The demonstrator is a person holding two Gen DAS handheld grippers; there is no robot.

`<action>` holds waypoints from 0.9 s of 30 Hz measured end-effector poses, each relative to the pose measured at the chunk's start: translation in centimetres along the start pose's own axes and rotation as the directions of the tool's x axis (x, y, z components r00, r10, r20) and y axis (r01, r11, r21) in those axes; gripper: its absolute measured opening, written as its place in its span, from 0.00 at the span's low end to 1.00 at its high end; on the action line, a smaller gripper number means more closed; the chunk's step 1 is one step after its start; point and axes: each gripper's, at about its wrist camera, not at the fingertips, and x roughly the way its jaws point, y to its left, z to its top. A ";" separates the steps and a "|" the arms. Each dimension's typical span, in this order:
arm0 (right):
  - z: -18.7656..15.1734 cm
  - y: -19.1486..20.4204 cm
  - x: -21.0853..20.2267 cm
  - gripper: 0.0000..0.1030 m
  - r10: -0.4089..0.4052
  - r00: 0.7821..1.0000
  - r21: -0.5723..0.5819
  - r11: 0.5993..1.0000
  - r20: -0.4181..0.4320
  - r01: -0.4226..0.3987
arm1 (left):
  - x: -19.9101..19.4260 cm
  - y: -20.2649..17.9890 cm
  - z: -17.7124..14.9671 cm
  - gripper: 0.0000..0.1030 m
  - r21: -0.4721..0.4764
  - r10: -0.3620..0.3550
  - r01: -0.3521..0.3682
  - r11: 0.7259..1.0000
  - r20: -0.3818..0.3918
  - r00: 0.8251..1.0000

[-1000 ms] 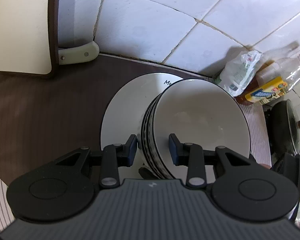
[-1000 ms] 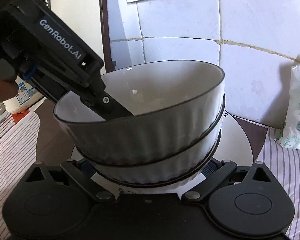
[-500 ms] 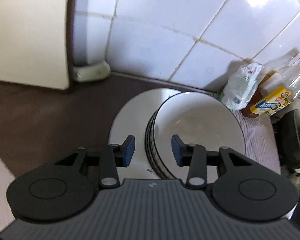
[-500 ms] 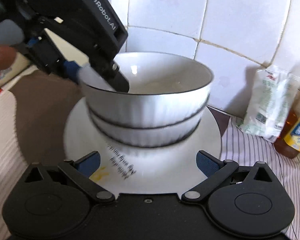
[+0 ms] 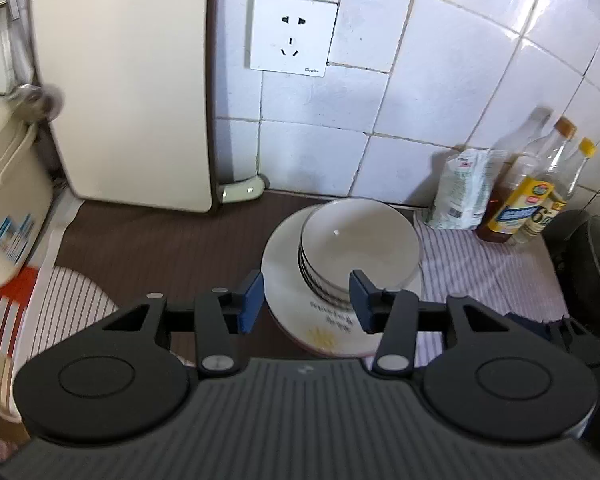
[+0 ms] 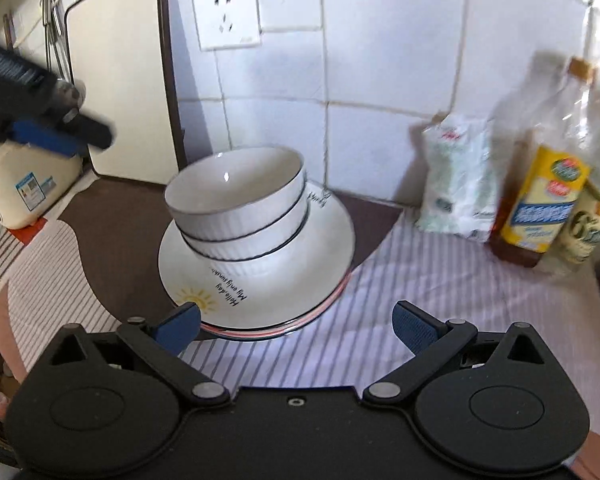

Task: Organize plates and bowls
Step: 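Open the left gripper and pull it back from the stack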

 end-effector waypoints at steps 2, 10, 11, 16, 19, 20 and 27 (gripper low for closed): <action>0.4 -0.4 -1.0 1.00 -0.011 1.000 0.014 1.000 -0.023 0.012 | -1.8 -0.6 -0.6 0.50 0.007 0.000 0.000 1.000 0.008 1.000; 1.0 -1.4 -6.8 1.00 -0.026 0.999 0.029 0.999 -0.034 0.027 | -8.3 -1.7 -3.3 0.73 -0.014 0.062 -0.061 0.998 0.030 0.998; 1.1 -1.3 -7.8 1.00 -0.033 0.999 0.016 0.999 -0.025 0.033 | -8.9 -1.8 -3.7 0.74 -0.014 0.068 -0.067 0.998 0.035 0.997; 1.5 -1.0 -11.7 1.00 -0.047 0.999 0.031 0.998 -0.007 0.048 | -11.3 -1.8 -5.1 0.91 -0.013 0.072 -0.071 0.997 0.054 0.996; 1.4 -0.8 -13.3 1.00 -0.065 0.998 0.053 0.997 0.002 0.064 | -12.1 -2.0 -5.8 0.95 -0.008 0.069 -0.069 0.998 0.050 0.996; 1.4 -0.7 -13.7 1.00 -0.077 0.997 0.061 0.995 0.004 0.077 | -12.1 -2.2 -6.0 0.96 0.002 0.072 -0.073 0.997 0.046 0.996; 0.8 0.6 -15.5 1.00 -0.138 0.990 0.049 0.989 0.007 0.138 | -12.5 -2.1 -7.0 0.97 0.036 0.072 -0.072 0.997 0.023 0.997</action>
